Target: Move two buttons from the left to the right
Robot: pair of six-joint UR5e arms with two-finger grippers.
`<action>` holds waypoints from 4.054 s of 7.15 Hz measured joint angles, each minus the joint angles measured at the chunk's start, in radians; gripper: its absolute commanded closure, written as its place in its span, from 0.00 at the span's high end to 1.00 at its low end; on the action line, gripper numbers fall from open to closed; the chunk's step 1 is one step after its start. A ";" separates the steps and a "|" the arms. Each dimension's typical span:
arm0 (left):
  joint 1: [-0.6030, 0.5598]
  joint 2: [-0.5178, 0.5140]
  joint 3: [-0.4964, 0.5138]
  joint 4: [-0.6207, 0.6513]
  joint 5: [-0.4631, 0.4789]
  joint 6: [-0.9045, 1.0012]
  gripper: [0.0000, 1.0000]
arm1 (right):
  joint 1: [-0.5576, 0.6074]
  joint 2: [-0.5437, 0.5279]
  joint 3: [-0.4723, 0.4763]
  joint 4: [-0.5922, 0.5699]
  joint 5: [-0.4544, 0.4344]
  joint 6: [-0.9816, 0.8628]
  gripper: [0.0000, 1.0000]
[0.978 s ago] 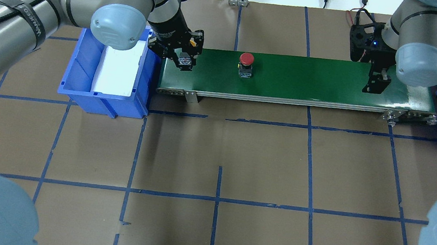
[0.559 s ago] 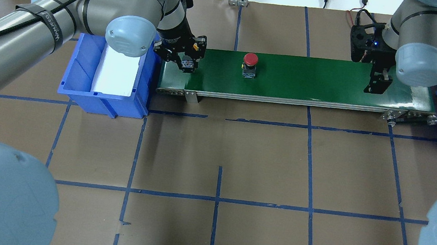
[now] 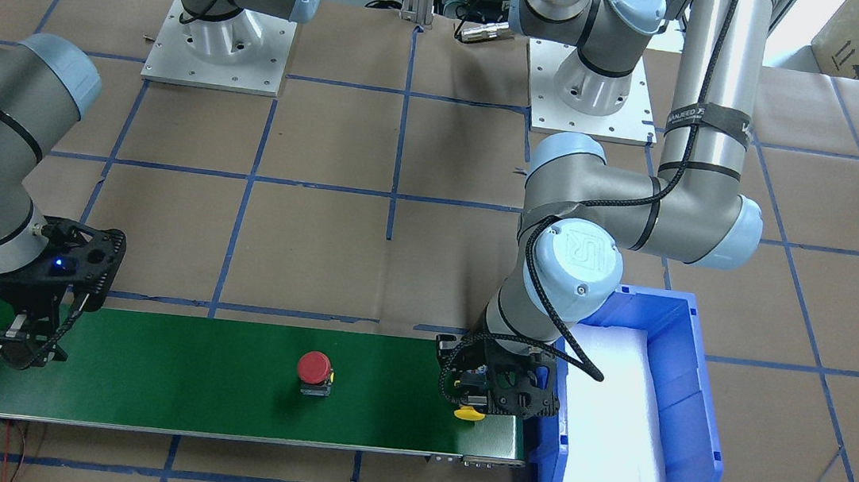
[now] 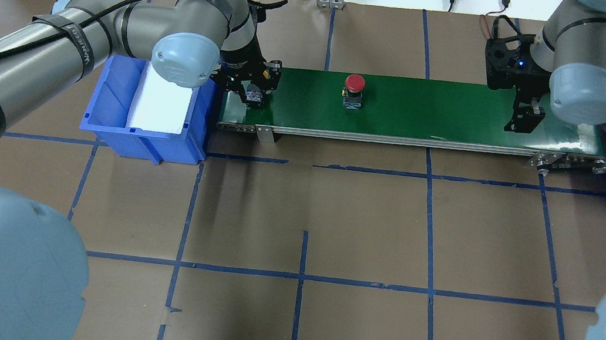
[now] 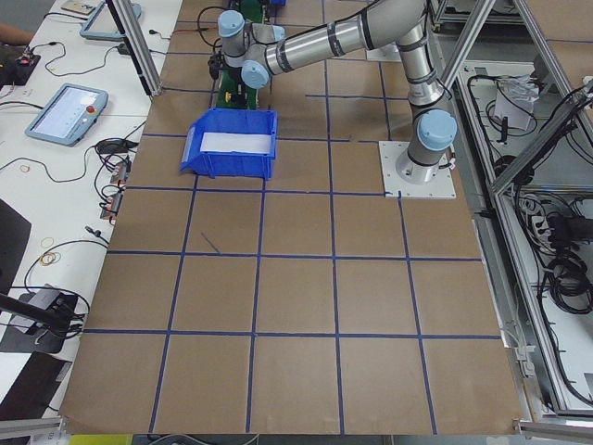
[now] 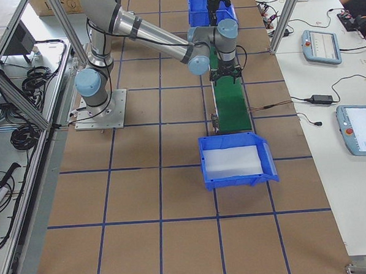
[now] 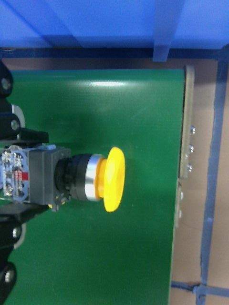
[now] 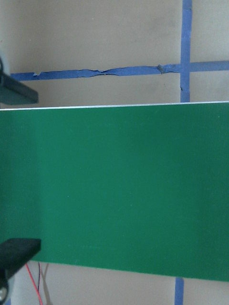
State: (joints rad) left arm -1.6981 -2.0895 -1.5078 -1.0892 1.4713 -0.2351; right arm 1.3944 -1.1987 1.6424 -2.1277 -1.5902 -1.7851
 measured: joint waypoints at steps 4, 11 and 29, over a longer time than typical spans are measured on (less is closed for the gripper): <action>0.013 0.166 0.007 -0.213 0.003 -0.038 1.00 | 0.000 -0.007 -0.004 0.001 0.027 -0.060 0.99; 0.149 0.543 -0.015 -0.602 0.141 0.184 1.00 | 0.000 0.003 -0.004 0.002 -0.001 -0.095 0.99; 0.163 0.524 -0.016 -0.584 0.150 0.202 1.00 | -0.022 0.011 0.009 0.001 0.047 -0.001 0.96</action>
State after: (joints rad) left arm -1.5351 -1.5657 -1.5235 -1.6729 1.6215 -0.0328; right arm 1.3722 -1.1873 1.6516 -2.1271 -1.5428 -1.7863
